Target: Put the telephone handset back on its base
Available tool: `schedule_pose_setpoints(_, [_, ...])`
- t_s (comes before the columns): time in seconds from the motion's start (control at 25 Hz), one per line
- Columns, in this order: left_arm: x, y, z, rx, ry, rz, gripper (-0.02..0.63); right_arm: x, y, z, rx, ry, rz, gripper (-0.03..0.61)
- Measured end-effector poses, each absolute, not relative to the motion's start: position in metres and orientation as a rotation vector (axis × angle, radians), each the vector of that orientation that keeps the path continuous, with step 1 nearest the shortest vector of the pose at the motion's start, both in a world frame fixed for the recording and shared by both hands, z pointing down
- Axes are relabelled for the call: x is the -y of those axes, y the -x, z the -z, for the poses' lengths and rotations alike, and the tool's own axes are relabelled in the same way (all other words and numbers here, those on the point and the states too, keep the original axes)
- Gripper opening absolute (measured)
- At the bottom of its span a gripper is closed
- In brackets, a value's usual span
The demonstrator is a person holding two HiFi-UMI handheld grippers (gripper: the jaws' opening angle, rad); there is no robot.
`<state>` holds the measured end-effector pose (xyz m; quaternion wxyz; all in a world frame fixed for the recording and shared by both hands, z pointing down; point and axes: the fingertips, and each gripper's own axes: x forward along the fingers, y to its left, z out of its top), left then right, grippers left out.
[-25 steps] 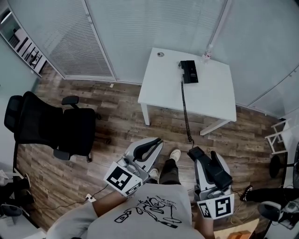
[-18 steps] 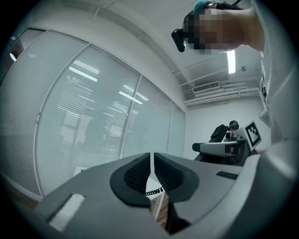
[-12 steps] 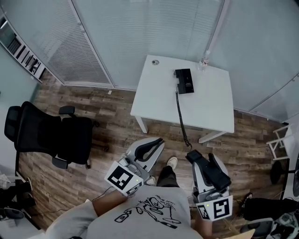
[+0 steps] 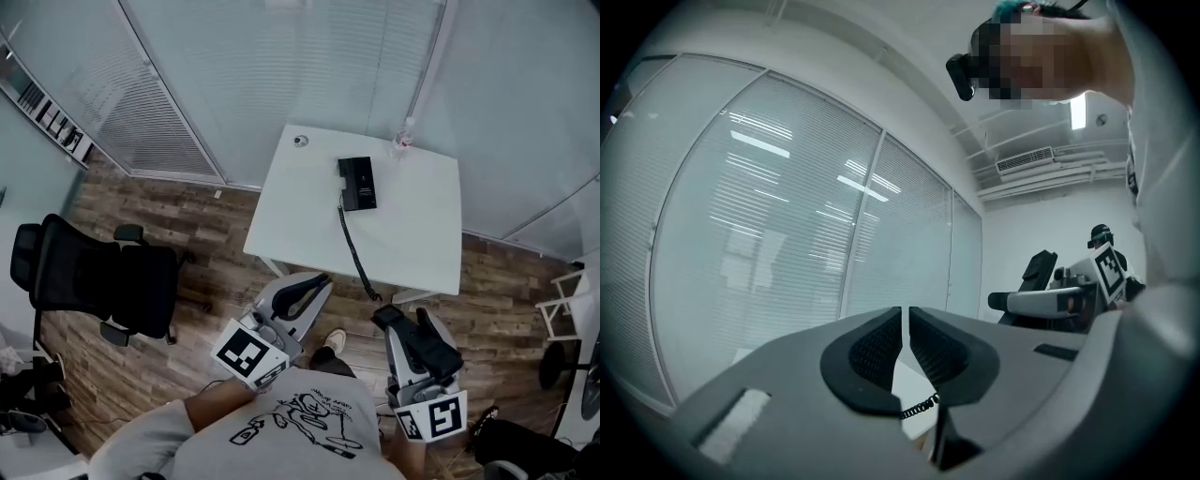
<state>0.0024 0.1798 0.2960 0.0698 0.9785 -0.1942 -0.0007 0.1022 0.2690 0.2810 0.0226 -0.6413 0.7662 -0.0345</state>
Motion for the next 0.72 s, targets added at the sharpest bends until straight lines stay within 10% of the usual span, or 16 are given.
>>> schedule_pose_setpoints(0.72, [-0.13, -0.088, -0.317, 0.663, -2.904, -0.063, 0.025, -0.218, -0.182, -0.305, -2.479, 1.838, 0.225, 0.196])
